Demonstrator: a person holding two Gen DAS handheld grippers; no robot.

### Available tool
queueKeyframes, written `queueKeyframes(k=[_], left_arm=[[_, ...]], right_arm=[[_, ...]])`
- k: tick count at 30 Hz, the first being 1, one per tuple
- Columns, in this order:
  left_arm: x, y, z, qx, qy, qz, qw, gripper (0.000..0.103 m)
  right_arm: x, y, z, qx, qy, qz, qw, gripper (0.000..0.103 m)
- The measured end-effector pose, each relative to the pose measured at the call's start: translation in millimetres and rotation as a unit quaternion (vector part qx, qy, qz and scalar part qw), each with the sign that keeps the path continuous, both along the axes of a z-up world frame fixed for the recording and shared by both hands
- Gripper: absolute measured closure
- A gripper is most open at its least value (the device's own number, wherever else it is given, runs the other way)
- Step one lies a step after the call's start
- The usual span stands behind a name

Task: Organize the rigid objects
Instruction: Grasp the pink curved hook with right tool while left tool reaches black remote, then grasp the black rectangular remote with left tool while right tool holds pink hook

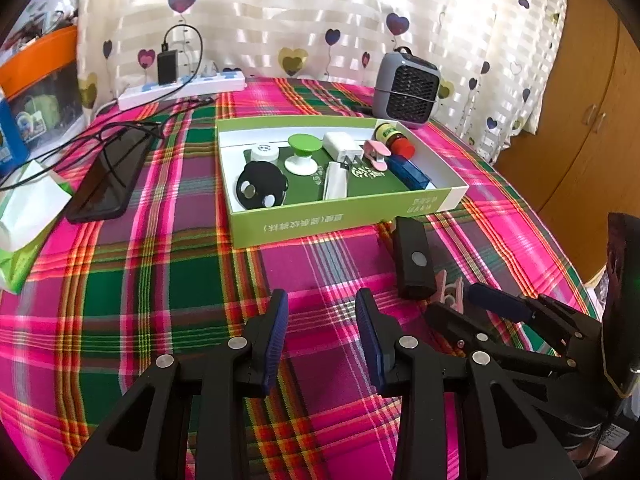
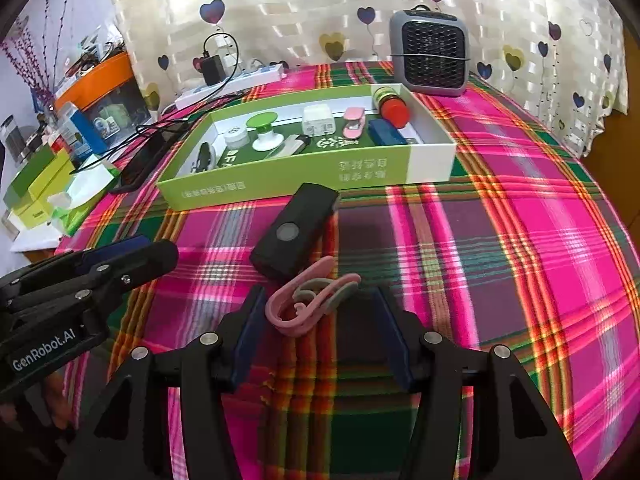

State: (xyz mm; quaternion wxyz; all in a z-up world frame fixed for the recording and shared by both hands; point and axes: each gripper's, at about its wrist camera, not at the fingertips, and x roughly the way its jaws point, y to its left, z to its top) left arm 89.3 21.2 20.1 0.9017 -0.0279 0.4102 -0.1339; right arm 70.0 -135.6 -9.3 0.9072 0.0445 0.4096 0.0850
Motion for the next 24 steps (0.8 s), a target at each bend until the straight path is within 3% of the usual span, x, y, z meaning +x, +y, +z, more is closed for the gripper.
queueKeyframes(k=[5,24], left_arm=[[2.8,-2.5,-0.5,-0.001,0.002,-0.006,1.0000,0.069],[3.3,-11.9,-2.9,0.000,0.010,-0.018,0.9998,0.069]], right_arm=[[-0.8,-12.3,-1.4,-0.010,-0.002,-0.017,1.000,0.048],[9.4,-11.1,-0.7,-0.037,0.008,-0.001,0.999,0.048]])
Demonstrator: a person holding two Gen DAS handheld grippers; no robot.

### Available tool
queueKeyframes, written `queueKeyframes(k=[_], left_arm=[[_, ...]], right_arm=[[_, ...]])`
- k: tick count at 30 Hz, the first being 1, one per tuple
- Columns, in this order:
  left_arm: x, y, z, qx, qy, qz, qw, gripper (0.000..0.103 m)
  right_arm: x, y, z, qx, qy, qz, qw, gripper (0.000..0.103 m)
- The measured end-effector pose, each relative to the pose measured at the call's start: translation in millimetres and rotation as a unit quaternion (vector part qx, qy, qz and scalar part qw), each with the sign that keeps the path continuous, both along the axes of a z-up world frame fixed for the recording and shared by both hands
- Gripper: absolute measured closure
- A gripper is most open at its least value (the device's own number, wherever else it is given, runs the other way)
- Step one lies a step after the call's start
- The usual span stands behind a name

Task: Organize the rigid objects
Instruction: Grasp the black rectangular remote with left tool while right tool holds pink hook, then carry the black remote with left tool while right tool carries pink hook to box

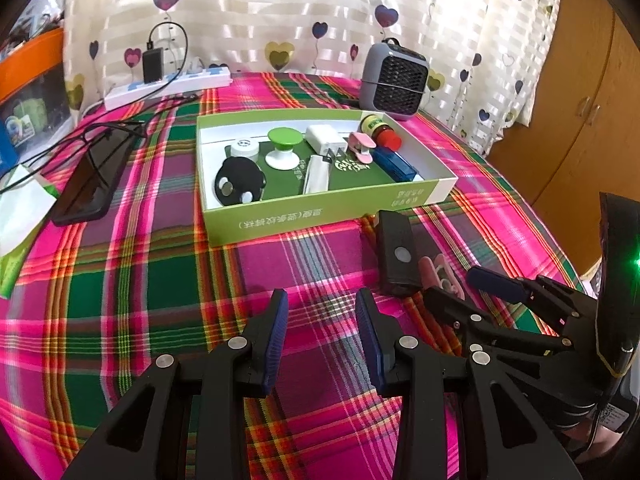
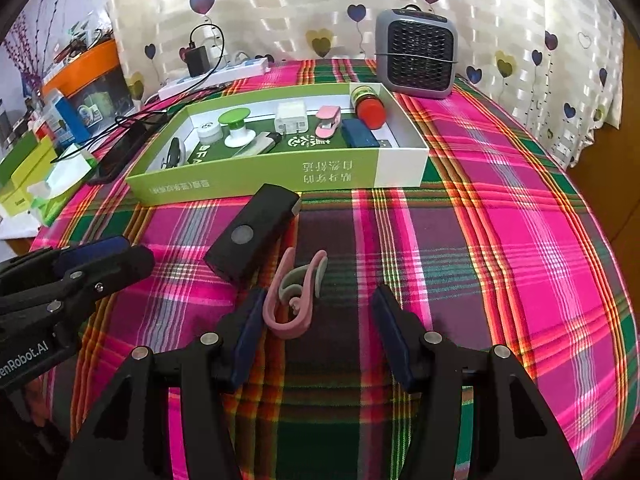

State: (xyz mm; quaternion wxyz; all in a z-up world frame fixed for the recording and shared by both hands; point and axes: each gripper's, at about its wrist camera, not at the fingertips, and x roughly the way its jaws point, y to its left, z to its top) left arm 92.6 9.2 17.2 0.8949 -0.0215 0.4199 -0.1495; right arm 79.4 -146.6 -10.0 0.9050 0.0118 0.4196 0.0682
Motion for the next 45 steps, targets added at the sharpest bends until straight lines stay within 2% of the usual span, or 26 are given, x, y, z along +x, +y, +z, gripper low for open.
queueKeyframes(k=[4,11,22,25,45], left_arm=[[2.8,-3.3,-1.2,-0.004,0.005,-0.006,1.0000,0.069],[8.2,-13.9,-2.3,-0.009,0.012,-0.021,0.9997,0.069],[14.1,-39.8,0.6,-0.011,0.010,-0.056,0.9983,0.069],[15.5,-49.2,0.1,-0.002,0.009,-0.061,0.9981,0.064],[36.0,-76.7,-10.0,0.039,0.028,-0.041,0.9980,0.064]], right_arm=[[0.5,-4.5,0.8,0.004,-0.002,-0.002,1.000,0.063],[2.1,-12.0,1.2,0.012,-0.002,0.001,1.000,0.079],[3.2,-26.2,3.8,0.008,-0.011,0.009,1.000,0.080],[3.4,-35.7,6.1,0.010,-0.016,0.006,1.000,0.080],[9.2,-71.7,3.7,0.032,-0.011,0.003,0.999,0.080]])
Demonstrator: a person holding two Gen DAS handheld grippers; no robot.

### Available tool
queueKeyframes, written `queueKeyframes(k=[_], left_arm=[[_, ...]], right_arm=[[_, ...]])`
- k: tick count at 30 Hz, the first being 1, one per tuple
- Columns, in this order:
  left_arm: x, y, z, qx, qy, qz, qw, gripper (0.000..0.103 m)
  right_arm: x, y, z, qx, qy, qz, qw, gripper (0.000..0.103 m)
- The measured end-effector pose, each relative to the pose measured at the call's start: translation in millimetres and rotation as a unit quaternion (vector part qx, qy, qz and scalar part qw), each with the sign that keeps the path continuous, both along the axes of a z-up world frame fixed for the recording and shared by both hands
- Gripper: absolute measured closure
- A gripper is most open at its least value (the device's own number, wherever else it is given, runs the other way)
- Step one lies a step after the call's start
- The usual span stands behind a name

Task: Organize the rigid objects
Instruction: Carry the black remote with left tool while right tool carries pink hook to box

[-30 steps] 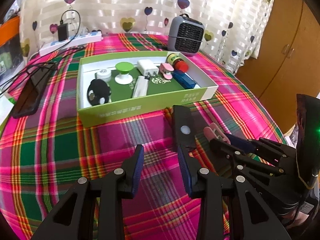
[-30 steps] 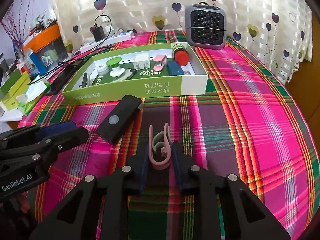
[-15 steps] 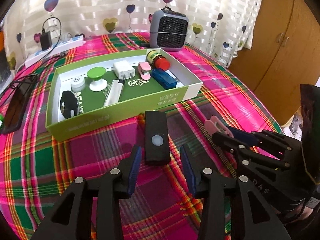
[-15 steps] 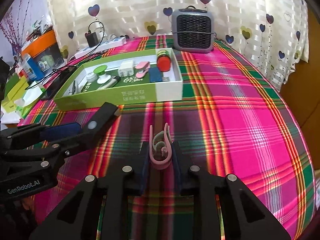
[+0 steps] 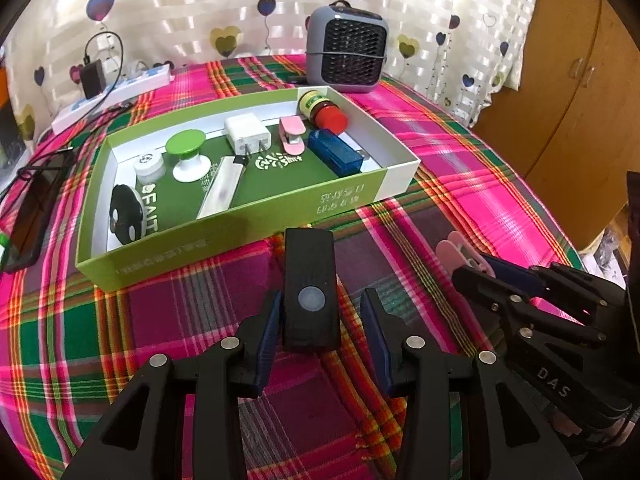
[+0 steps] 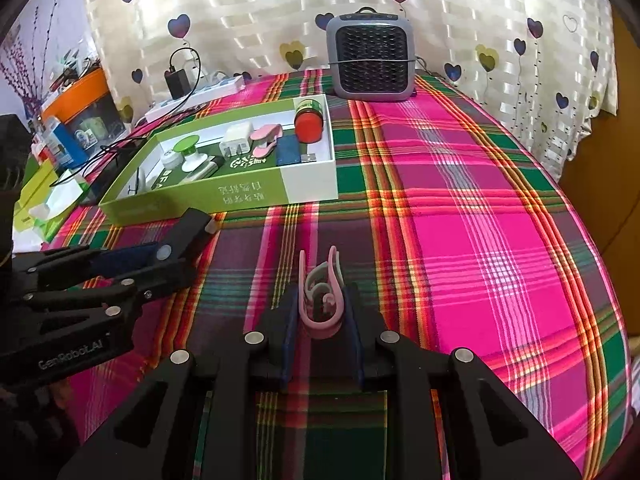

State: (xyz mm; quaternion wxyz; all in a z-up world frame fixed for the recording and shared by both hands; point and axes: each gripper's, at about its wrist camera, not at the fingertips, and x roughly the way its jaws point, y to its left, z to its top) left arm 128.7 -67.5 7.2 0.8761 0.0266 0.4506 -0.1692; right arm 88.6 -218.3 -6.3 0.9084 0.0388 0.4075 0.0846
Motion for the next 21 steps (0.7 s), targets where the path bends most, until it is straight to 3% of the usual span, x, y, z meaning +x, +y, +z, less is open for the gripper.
queueKeyframes(k=[15,21], left_arm=[[9.5,-0.4,-3.5,-0.002,-0.001,0.015,0.9999,0.064],[10.4,2.6,-3.8,-0.007,0.001,0.022,0.9997,0.073]], right_arm=[[2.7,-5.3,-0.6,0.003,0.002,0.001,1.000,0.080],[3.1,-4.2,-0.3,0.001,0.001,0.002,1.000,0.080]])
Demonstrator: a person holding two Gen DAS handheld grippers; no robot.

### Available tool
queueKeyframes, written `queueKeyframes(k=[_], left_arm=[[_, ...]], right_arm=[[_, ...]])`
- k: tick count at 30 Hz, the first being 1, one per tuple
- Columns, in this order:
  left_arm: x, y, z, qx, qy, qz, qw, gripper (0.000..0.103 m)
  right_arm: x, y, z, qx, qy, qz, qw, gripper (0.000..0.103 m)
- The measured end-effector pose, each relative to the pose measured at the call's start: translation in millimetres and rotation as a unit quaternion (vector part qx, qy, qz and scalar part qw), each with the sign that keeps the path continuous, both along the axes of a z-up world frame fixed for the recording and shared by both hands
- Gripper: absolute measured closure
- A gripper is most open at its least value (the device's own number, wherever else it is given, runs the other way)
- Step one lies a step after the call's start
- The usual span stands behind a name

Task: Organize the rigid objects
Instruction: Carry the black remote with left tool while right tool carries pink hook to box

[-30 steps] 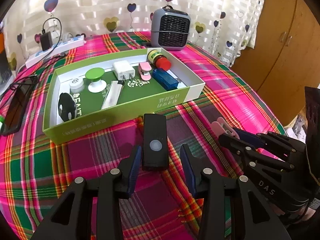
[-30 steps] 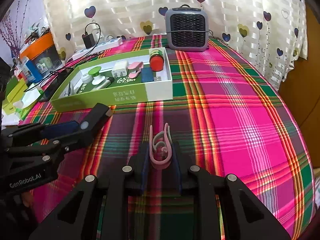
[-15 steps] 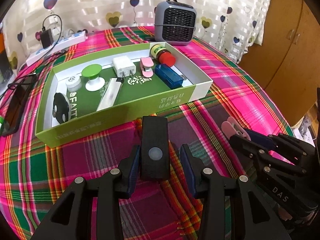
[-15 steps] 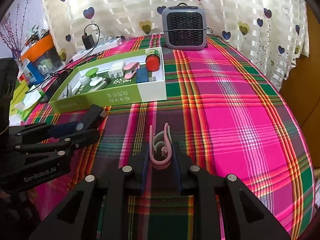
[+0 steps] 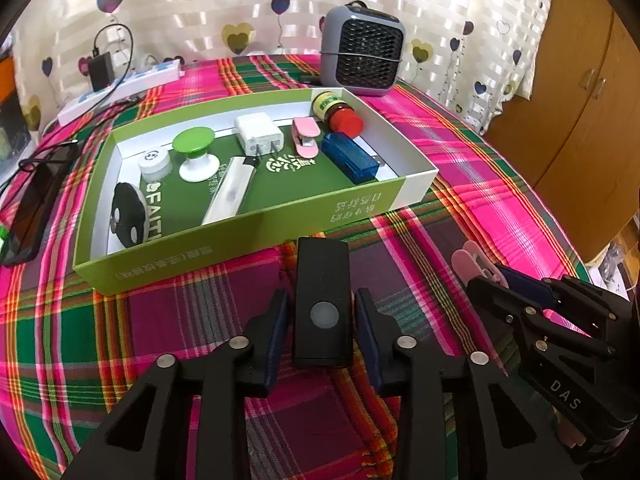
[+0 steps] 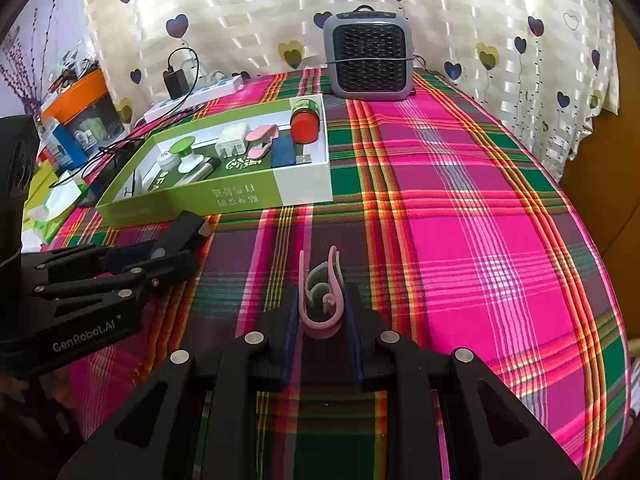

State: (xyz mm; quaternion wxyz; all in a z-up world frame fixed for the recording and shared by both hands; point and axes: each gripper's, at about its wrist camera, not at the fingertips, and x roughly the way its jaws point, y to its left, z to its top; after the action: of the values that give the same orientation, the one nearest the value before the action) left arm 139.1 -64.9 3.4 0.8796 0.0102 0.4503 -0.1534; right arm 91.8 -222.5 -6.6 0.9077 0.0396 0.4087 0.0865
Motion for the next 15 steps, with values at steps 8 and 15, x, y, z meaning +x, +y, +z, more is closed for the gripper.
queueKeyframes(k=[8,15], left_arm=[[-0.3,2.5,0.4,-0.004,0.000,0.000,1.0000,0.076],[-0.3,2.9,0.3,-0.004,-0.001,0.000,1.0000,0.076]], right_arm=[[0.5,0.3,-1.0,-0.002,0.001,0.000,1.000,0.080],[0.9,0.1,-1.2,-0.003,0.002,0.000,1.000,0.080]])
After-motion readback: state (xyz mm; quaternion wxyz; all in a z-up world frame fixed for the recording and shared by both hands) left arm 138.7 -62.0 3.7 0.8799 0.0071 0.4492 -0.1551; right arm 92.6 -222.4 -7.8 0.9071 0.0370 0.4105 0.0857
